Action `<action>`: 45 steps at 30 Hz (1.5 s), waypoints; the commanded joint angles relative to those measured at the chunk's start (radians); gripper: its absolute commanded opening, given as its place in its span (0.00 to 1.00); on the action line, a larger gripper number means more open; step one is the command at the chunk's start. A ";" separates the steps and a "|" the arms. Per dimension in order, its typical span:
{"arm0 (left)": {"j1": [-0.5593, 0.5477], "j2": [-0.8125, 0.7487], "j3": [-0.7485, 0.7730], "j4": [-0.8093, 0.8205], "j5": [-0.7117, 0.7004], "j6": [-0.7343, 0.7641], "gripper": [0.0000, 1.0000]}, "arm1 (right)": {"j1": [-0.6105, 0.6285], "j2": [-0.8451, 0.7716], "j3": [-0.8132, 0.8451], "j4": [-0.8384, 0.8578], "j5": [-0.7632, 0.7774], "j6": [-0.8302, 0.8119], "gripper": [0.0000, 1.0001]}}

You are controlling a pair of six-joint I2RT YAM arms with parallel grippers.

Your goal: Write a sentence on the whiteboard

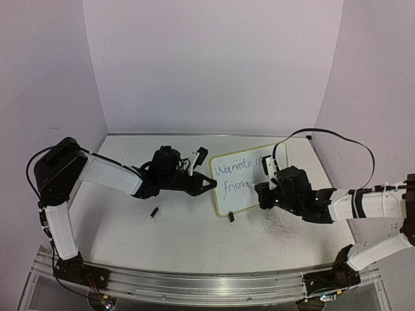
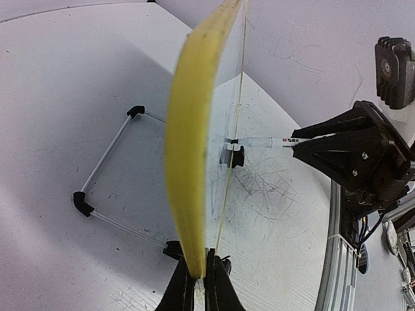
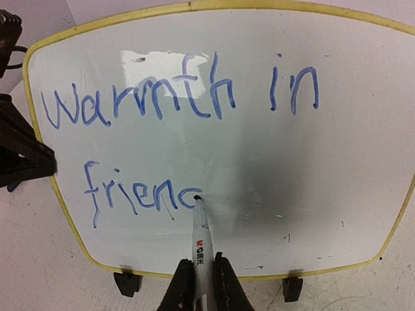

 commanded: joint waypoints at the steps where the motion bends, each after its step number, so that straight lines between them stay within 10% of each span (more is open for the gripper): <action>1: -0.015 0.010 -0.005 -0.129 -0.003 0.043 0.00 | -0.014 0.011 0.061 0.068 0.045 -0.017 0.00; 45: -0.015 0.002 -0.018 -0.129 -0.014 0.053 0.00 | -0.013 0.005 -0.021 -0.039 0.006 0.054 0.00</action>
